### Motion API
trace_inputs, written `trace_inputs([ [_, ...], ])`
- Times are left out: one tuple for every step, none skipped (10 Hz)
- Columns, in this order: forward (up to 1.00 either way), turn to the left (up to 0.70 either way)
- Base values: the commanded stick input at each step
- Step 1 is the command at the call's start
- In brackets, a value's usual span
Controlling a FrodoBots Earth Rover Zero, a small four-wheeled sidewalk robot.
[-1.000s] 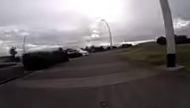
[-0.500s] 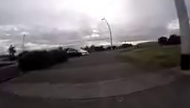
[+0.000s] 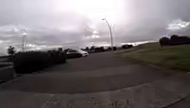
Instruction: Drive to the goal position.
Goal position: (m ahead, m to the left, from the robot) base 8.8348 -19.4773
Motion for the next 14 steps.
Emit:
trace_inputs([
  [1.0,0.0],
  [1.0,0.0],
  [1.0,0.0],
  [1.0,0.0],
  [1.0,0.0],
  [1.0,0.0],
  [1.0,0.0],
  [1.0,0.0],
  [1.0,-0.4],
  [1.0,-0.4],
  [1.0,-0.4],
  [1.0,-0.4],
  [1.0,-0.4],
  [1.0,-0.22],
])
